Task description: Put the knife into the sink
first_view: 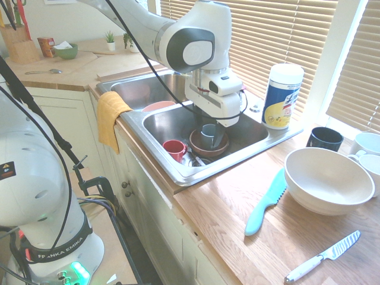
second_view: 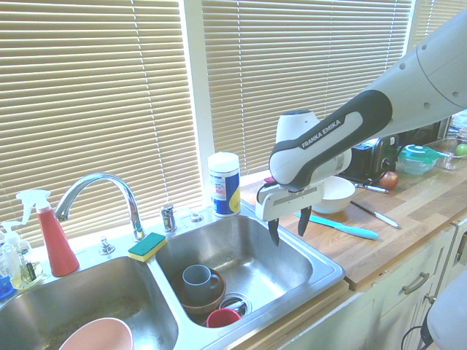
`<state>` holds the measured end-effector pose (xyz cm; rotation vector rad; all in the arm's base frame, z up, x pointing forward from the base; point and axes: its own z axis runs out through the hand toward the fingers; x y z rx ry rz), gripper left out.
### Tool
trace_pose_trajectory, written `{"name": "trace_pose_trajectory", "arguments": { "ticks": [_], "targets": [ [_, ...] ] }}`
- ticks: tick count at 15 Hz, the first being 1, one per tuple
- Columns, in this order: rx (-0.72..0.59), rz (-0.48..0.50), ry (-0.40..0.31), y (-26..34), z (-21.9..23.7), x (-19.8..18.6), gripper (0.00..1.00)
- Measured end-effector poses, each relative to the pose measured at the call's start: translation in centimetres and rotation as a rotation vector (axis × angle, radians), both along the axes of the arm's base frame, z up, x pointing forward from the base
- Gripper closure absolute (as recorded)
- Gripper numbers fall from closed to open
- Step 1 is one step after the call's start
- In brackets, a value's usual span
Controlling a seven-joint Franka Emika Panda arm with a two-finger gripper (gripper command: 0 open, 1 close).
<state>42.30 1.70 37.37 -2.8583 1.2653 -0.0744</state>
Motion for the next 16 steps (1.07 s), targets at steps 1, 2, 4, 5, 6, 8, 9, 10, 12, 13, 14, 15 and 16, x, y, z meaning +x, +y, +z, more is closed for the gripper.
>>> {"name": "trace_pose_trajectory", "arguments": {
  "ticks": [1,2,4,5,6,8,9,10,12,13,14,15,16],
  "targets": [
    [0.0,0.0,0.001,0.0,-0.1,0.0,0.0],
    [0.0,0.003,0.001,0.0,0.0,0.0,0.0],
    [0.002,0.055,-0.005,-0.7,0.5,0.3,0.0],
    [0.005,0.111,0.006,-1.4,0.7,0.4,0.0],
    [0.01,0.176,0.019,-2.5,1.0,0.3,0.0],
    [0.005,0.301,0.031,-5.5,1.3,-0.2,0.0],
    [-0.012,0.359,0.037,-7.3,1.4,-0.5,0.0],
    [-0.032,0.418,0.048,-9.1,1.2,-0.9,0.0],
    [-0.051,0.494,0.069,-12.1,0.6,-1.8,0.0],
    [-0.052,0.499,0.067,-13.5,0.3,-2.2,0.0],
    [-0.054,0.498,0.067,-14.7,0.0,-2.5,0.0],
    [-0.057,0.496,0.066,-15.8,-0.3,-2.7,0.0],
    [-0.058,0.495,0.072,-16.7,-0.7,-2.9,0.0]
  ]
}}
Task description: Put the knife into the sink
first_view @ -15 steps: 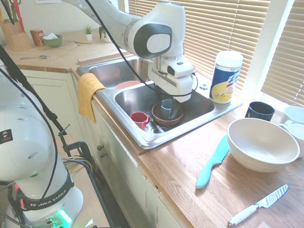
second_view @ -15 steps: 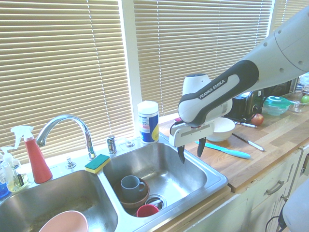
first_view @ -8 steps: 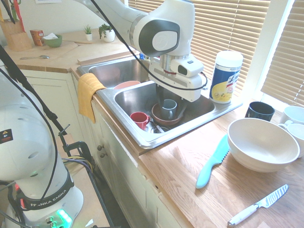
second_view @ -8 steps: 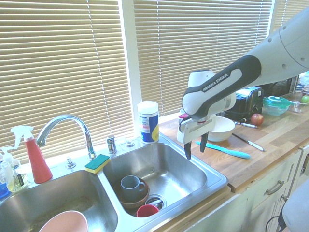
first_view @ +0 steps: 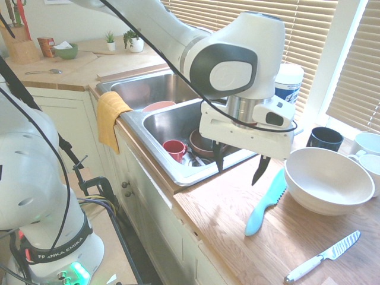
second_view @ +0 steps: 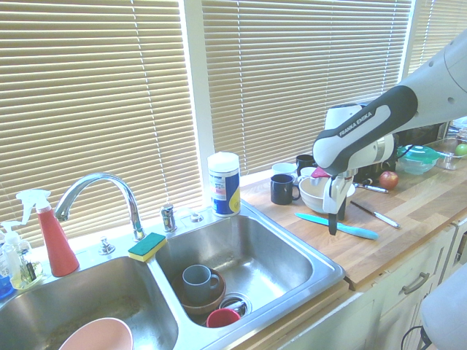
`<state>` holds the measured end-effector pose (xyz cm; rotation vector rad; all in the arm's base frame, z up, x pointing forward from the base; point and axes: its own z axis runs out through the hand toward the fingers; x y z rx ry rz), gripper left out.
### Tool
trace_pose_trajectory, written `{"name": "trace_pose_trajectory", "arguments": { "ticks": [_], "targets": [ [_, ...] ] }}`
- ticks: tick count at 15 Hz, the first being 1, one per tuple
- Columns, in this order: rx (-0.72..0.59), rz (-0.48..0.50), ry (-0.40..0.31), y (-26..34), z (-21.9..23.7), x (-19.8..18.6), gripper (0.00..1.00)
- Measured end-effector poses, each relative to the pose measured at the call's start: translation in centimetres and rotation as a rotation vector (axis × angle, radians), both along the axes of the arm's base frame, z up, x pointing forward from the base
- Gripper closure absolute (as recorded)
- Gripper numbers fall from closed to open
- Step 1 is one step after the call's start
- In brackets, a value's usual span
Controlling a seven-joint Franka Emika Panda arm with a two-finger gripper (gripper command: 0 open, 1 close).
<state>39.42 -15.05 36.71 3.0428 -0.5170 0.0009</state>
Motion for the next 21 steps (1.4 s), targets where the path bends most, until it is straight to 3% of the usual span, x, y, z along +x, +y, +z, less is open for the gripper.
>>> {"name": "trace_pose_trajectory", "arguments": {
  "ticks": [7,16,17,21],
  "targets": [
    [-0.022,-0.039,-0.009,-5.3,-3.2,0.7,0.0],
    [0.015,-0.087,-0.034,-5.2,-4.8,2.2,0.0],
    [0.021,-0.092,-0.033,-5.2,-5.0,2.3,1.0],
    [0.026,-0.097,-0.031,-5.0,-5.3,2.4,1.0]
  ]
}}
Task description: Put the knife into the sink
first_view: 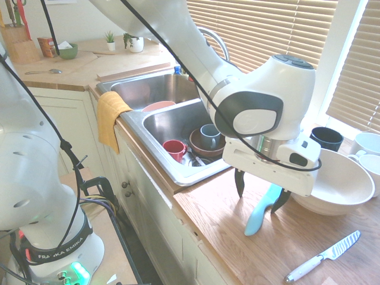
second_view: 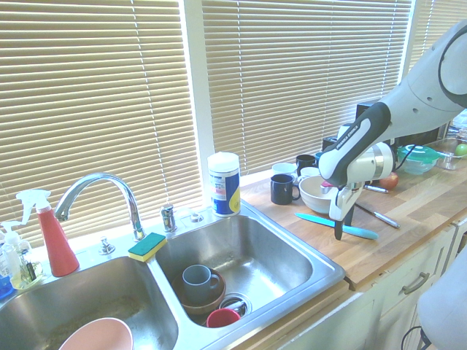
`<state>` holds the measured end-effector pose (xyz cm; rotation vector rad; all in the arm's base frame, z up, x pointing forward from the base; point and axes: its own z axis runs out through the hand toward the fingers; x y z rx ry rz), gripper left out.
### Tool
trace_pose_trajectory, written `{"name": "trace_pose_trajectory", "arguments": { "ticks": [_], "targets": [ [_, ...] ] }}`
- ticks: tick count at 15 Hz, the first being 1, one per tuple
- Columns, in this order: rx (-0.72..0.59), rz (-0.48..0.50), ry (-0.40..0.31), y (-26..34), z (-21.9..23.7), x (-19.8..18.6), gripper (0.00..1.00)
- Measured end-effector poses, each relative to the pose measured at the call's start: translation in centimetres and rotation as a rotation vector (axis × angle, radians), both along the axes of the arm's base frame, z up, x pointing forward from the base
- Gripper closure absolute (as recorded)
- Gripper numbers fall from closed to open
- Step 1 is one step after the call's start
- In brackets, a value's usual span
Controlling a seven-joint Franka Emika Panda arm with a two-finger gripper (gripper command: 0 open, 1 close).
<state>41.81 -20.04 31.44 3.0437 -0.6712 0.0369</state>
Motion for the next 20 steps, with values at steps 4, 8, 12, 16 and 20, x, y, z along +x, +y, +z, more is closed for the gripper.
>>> {"name": "trace_pose_trajectory", "arguments": {
  "ticks": [4,8,12,16,20],
  "targets": [
    [0.0,-0.006,-0.003,-0.03,-0.01,0.02,1.0],
    [-0.004,-0.008,-0.01,-0.12,-0.04,0.11,1.0],
    [-0.002,-0.011,-0.011,-0.17,-0.06,0.07,1.0],
    [-0.002,-0.011,-0.011,-0.18,-0.07,0.04,1.0],
    [-0.004,-0.009,-0.012,-0.08,0.05,0.02,1.0]
  ]
}}
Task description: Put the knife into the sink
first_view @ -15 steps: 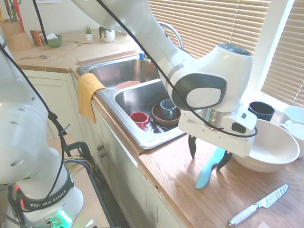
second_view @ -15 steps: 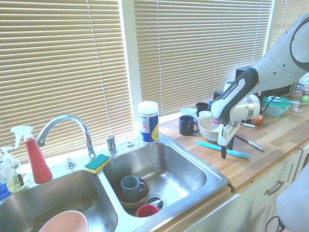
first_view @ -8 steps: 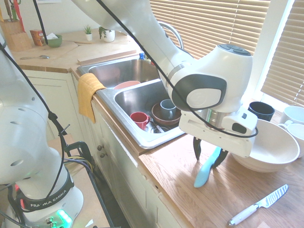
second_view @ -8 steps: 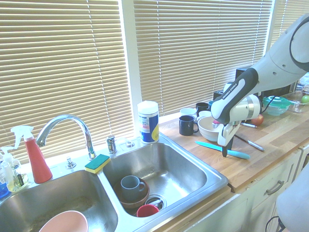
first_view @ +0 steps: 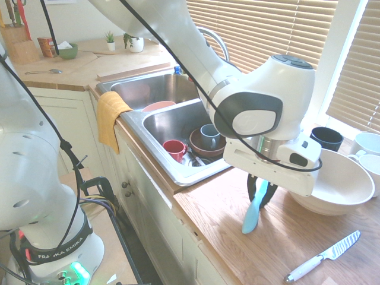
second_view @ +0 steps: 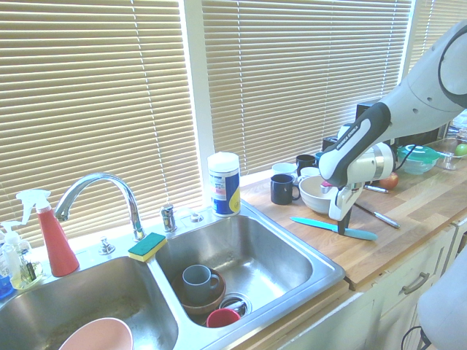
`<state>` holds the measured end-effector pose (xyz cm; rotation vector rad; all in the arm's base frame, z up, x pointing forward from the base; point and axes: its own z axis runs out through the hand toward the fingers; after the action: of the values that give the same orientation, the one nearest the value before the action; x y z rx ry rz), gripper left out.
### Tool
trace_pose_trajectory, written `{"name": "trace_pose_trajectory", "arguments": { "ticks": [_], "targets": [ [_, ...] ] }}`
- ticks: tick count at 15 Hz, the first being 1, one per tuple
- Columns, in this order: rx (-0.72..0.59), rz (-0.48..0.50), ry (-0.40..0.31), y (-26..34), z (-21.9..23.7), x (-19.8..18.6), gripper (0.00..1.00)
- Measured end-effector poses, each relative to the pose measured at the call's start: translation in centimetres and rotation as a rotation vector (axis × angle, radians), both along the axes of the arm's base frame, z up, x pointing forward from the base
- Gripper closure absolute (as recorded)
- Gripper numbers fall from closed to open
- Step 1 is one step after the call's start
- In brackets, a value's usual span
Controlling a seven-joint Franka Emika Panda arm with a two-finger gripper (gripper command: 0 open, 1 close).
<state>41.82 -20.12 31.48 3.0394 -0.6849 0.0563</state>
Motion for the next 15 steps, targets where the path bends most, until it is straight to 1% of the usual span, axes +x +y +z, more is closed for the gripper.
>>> {"name": "trace_pose_trajectory", "arguments": {
  "ticks": [4,6,11,13,15],
  "targets": [
    [0.009,0.007,0.012,1.0,0.1,-0.4,1.0],
    [0.014,0.016,0.009,2.0,1.0,-0.4,1.0],
    [0.013,0.009,-0.055,2.8,6.4,-1.1,1.0],
    [0.011,-0.009,-0.082,3.3,8.4,-1.0,1.0],
    [-0.001,-0.043,-0.115,4.4,11.4,-0.5,1.0]
  ]
}}
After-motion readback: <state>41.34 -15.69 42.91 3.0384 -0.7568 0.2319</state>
